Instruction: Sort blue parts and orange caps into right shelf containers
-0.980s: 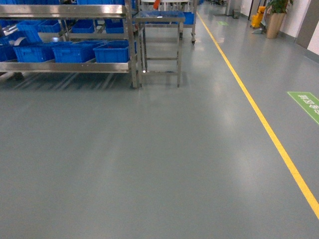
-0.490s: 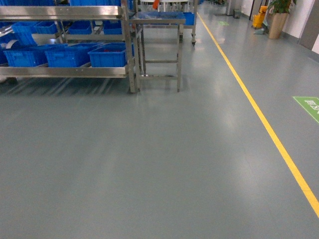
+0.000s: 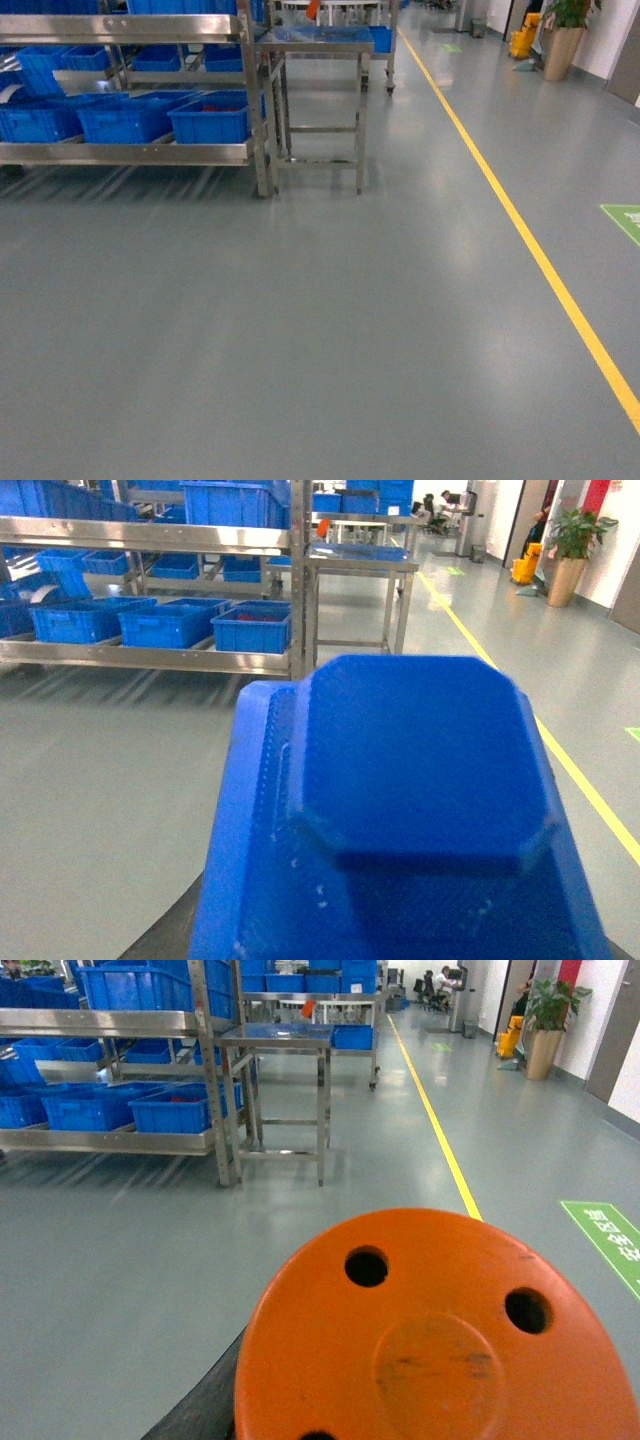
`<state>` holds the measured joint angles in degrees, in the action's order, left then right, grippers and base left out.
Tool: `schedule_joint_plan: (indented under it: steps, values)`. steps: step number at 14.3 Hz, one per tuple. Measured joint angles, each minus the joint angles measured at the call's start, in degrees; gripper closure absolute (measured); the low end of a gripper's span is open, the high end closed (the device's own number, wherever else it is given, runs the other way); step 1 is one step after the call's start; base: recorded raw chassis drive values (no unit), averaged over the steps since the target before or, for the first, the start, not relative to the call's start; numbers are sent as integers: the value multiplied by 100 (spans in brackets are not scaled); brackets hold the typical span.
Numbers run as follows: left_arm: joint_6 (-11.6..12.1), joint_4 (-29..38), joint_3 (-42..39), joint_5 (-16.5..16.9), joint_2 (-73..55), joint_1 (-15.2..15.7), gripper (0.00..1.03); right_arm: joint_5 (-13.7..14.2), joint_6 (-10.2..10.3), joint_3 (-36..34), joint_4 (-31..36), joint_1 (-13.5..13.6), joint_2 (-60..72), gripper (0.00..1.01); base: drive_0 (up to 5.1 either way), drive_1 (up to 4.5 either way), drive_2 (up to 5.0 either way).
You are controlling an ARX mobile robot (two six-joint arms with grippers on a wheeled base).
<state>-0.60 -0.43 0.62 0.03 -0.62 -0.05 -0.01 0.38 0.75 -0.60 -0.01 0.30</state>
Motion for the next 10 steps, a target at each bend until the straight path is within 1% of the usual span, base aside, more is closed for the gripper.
schedule_joint_plan:
  steps: [10]
  values:
    - [0, -4, 0, -7, 0, 0, 60, -2, 0, 0, 33, 0, 0, 56, -2, 430, -434]
